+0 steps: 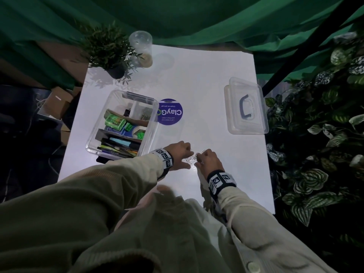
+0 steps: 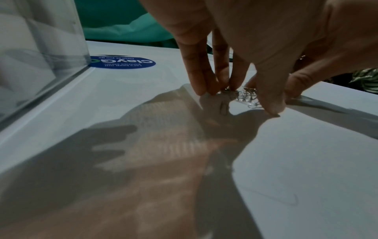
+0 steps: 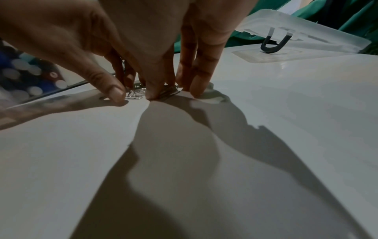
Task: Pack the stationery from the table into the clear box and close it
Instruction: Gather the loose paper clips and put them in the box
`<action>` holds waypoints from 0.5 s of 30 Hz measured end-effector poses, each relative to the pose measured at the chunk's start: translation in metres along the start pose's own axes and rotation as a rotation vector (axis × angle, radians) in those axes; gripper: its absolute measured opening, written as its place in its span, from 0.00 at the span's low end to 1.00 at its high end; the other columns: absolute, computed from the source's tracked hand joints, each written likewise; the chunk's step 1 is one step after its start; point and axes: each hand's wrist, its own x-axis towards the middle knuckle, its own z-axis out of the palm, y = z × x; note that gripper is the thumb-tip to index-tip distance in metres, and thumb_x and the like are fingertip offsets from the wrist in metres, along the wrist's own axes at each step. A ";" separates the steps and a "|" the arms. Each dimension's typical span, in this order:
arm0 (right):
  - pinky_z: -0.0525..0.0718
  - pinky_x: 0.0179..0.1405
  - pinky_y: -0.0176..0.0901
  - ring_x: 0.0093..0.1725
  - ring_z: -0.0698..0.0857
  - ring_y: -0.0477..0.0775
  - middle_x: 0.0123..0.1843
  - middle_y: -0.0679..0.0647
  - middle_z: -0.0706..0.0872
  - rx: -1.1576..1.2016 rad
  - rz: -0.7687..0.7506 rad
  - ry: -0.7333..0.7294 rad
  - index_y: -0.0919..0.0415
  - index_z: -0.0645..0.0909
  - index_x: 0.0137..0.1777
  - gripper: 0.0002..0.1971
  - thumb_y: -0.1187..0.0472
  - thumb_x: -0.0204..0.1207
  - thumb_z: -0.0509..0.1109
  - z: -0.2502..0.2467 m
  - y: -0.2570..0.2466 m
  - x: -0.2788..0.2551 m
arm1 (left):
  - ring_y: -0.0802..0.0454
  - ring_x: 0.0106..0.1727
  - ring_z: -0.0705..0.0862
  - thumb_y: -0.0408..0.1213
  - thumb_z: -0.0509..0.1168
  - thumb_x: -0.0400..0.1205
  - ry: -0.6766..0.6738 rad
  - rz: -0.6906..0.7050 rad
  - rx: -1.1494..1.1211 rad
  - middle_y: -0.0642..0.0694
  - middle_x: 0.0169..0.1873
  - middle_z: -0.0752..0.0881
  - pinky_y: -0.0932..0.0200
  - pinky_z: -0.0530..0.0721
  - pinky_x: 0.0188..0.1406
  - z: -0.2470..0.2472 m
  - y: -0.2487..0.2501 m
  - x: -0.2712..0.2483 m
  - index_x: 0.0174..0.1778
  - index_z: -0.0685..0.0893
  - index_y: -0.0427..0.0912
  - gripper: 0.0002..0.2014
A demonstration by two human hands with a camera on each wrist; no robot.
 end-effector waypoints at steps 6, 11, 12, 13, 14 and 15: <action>0.77 0.51 0.46 0.62 0.77 0.61 0.61 0.59 0.79 0.036 0.000 0.025 0.58 0.85 0.62 0.13 0.59 0.82 0.65 -0.002 0.000 0.000 | 0.45 0.60 0.76 0.52 0.63 0.81 -0.046 -0.037 -0.025 0.45 0.57 0.79 0.48 0.81 0.52 -0.001 0.010 -0.001 0.59 0.83 0.45 0.17; 0.79 0.45 0.46 0.56 0.81 0.64 0.55 0.61 0.81 -0.076 -0.029 0.005 0.62 0.86 0.55 0.12 0.64 0.78 0.63 -0.006 -0.001 0.005 | 0.45 0.60 0.77 0.47 0.60 0.84 -0.065 -0.048 -0.075 0.44 0.54 0.82 0.50 0.79 0.53 -0.001 0.015 -0.005 0.54 0.87 0.44 0.14; 0.80 0.44 0.46 0.55 0.82 0.64 0.54 0.60 0.82 -0.093 -0.038 0.017 0.62 0.86 0.54 0.12 0.64 0.77 0.63 -0.006 -0.001 0.006 | 0.45 0.60 0.77 0.46 0.59 0.85 -0.062 -0.048 -0.077 0.44 0.54 0.82 0.50 0.79 0.53 -0.001 0.015 -0.005 0.55 0.87 0.44 0.15; 0.81 0.45 0.47 0.54 0.82 0.64 0.54 0.59 0.82 -0.098 -0.044 0.030 0.61 0.86 0.54 0.12 0.64 0.76 0.63 -0.006 -0.002 0.006 | 0.45 0.59 0.78 0.45 0.58 0.86 -0.058 -0.049 -0.078 0.44 0.54 0.83 0.50 0.79 0.53 -0.001 0.016 -0.006 0.56 0.88 0.44 0.15; 0.81 0.45 0.47 0.55 0.82 0.63 0.54 0.59 0.82 -0.080 -0.043 0.046 0.60 0.86 0.55 0.12 0.63 0.77 0.63 -0.006 -0.001 0.006 | 0.45 0.59 0.78 0.45 0.57 0.86 -0.055 -0.052 -0.078 0.43 0.53 0.83 0.50 0.79 0.53 -0.001 0.017 -0.006 0.57 0.88 0.44 0.16; 0.81 0.45 0.47 0.55 0.82 0.62 0.54 0.59 0.82 -0.054 -0.037 0.059 0.60 0.86 0.55 0.12 0.62 0.77 0.64 -0.006 0.001 0.005 | 0.44 0.59 0.78 0.45 0.56 0.86 -0.053 -0.060 -0.079 0.43 0.53 0.83 0.50 0.79 0.53 -0.001 0.019 -0.006 0.58 0.88 0.44 0.16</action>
